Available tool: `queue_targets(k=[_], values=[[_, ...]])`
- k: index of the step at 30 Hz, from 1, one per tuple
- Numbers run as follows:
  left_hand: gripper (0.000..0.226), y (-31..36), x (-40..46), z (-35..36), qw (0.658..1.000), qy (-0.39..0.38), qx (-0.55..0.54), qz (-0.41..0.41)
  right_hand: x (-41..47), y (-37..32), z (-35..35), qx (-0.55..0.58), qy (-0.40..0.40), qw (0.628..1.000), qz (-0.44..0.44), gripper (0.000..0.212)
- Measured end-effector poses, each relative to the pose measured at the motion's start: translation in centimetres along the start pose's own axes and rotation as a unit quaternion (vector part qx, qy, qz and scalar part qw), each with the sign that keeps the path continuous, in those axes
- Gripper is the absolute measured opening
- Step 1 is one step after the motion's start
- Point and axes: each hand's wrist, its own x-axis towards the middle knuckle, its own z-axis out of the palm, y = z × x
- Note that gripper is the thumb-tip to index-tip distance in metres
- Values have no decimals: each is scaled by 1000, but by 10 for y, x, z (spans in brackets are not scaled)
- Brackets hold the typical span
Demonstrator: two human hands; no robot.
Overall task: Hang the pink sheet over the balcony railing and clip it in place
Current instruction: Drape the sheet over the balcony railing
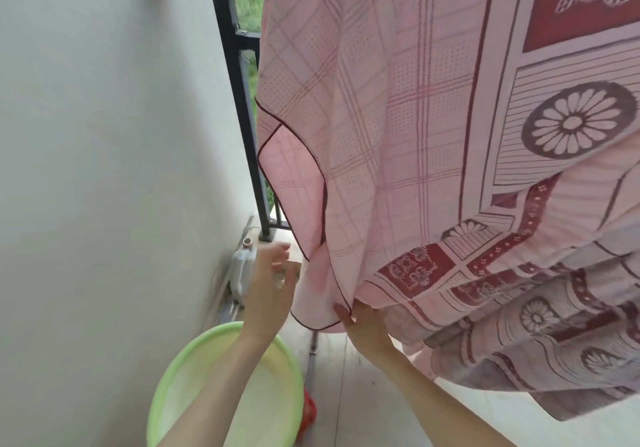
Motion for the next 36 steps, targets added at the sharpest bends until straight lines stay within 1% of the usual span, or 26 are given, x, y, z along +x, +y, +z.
queue_targets(k=[1, 2, 3, 4, 5, 6, 7, 8, 10, 12, 13, 15, 16, 18, 19, 21, 22, 23, 24, 25, 28, 31, 32, 34, 35, 36], values=[[44, -9, -9, 4, 998, -42, 34, 20, -1, 0, -1, 44, -20, 999, -4, 23], [49, -19, -17, 8, 992, -103, 63, 22, -4, 1, -2, 93, -45, 995, 0, 15], [58, -27, -24, 11, 981, -171, 87, 9, -7, 1, -4, 137, -65, 988, 6, 13], [73, -33, -30, 14, 966, -236, 103, -12, -12, 1, -8, 161, -80, 984, 13, 17], [92, -38, -34, 18, 951, -285, 112, -31, -17, 1, -12, 177, -91, 980, 20, 20], [110, -42, -37, 21, 941, -316, 115, -38, -22, 1, -15, 190, -99, 976, 30, 21], [123, -43, -40, 25, 935, -332, 118, -36, -26, 2, -18, 211, -102, 971, 42, 21], [130, -44, -43, 29, 931, -344, 122, -31, -30, 3, -20, 232, -104, 965, 61, 21], [131, -39, -53, 37, 923, -357, 141, -30, -37, 5, -25, 267, -114, 951, 105, 21], [119, -33, -66, 46, 935, -328, 116, -64, -41, 10, -28, 280, -123, 943, 130, 22], [103, -32, -72, 52, 947, -296, 75, -95, -43, 11, -29, 287, -127, 940, 134, 26], [60, -23, -82, 59, 962, -232, 3, -142, -46, 10, -31, 311, -132, 931, 139, 35], [48, -20, -84, 59, 966, -206, -15, -155, -47, 10, -33, 336, -132, 921, 144, 37], [41, -18, -84, 54, 963, -161, -83, -199, -50, 12, -35, 394, -138, 896, 152, 36], [37, -18, -82, 49, 956, -131, -139, -224, -51, 14, -38, 418, -140, 885, 153, 36], [31, -21, -78, 35, 930, -53, -243, -269, -52, 20, -40, 434, -121, 878, 162, 29], [31, -25, -77, 28, 920, -13, -265, -287, -53, 24, -41, 432, -105, 880, 168, 26], [30, -32, -78, 22, 918, 22, -257, -301, -54, 27, -43, 423, -90, 885, 172, 27], [29, -39, -81, 16, 922, 48, -227, -309, -55, 30, -44, 405, -79, 894, 171, 27], [27, -46, -85, 11, 930, 59, -182, -315, -57, 32, -45, 387, -73, 904, 167, 25], [22, -62, -101, 6, 948, 33, -63, -311, -62, 40, -50, 321, -70, 933, 149, 19], [6, -59, -112, 11, 946, 39, 5, -322, -70, 54, -60, 268, -45, 949, 159, 29], [12, -55, -117, 14, 943, 42, 36, -327, -74, 60, -66, 249, -33, 955, 157, 30], [42, -44, -128, 25, 933, 58, 94, -343, -80, 71, -80, 221, -35, 966, 131, 28], [49, -34, -134, 32, 930, 73, 115, -340, -83, 77, -90, 209, -41, 970, 116, 26], [50, -22, -139, 40, 934, 88, 124, -323, -86, 83, -102, 200, -38, 973, 107, 23]])
